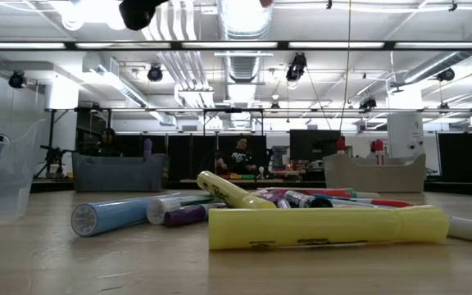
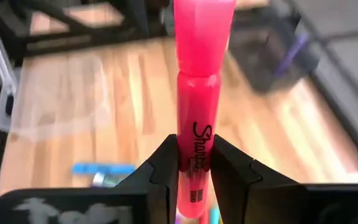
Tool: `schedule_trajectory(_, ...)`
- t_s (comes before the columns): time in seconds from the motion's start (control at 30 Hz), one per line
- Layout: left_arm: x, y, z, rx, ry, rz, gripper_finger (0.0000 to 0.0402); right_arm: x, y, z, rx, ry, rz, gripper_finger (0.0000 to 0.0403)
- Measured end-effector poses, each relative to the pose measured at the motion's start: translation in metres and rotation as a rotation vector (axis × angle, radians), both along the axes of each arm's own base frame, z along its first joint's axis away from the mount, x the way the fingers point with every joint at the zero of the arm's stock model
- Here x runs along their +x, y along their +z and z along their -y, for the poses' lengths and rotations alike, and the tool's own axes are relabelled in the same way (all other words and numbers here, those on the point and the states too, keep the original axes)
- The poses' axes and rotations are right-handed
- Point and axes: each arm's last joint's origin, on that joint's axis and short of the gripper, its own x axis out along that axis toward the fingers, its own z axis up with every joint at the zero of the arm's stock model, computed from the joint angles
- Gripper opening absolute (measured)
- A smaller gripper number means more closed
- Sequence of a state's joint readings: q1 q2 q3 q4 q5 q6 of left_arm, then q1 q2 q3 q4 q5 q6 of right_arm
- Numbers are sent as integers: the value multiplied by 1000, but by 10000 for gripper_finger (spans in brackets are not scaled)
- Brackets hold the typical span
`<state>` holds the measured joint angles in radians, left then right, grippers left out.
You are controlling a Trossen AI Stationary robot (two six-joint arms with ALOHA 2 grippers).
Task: Pick & Place Markers
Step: Put the pink highlighter pen into the black bin
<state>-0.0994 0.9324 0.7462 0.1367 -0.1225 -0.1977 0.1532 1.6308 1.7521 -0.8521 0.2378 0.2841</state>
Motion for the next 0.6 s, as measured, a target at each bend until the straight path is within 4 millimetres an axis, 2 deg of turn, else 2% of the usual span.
schedule_trajectory(0.17, -4, 13, -1, 40, 7, -104, 163, -2, -6, -1, 129, 31, -76, 68)
schedule_trajectory(0.33, 1, 23, 0, 82, 1, -205, 163, -4, -11, -3, 241, 83, -131, 68)
schedule_trajectory(0.6, 15, 47, 3, 127, -58, -232, 163, -4, -11, -3, 277, 105, -134, 68)
